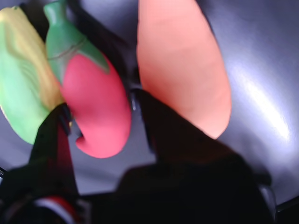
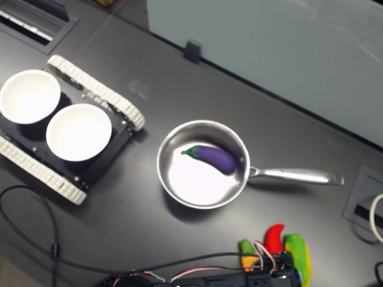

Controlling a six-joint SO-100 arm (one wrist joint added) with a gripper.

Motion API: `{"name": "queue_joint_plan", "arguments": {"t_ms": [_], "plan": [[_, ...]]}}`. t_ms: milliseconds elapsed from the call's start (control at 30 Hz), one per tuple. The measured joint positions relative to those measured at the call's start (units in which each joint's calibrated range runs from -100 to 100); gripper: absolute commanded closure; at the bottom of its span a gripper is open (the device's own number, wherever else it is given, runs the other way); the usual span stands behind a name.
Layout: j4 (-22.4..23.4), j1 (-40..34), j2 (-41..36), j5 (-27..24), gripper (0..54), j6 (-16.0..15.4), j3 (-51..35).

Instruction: Pick up the chilli and place them in the pan

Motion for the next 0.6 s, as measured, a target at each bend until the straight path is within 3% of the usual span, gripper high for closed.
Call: {"name": "queue_joint_plan", "arguments": {"t_ms": [433,600], "plan": [[-0.09,0.00,0.00,-0.44,52.2,0.00,-0.27],[-0.17,0.00,-0.08,-0.44,53.6,0.00,-0.27]]}}
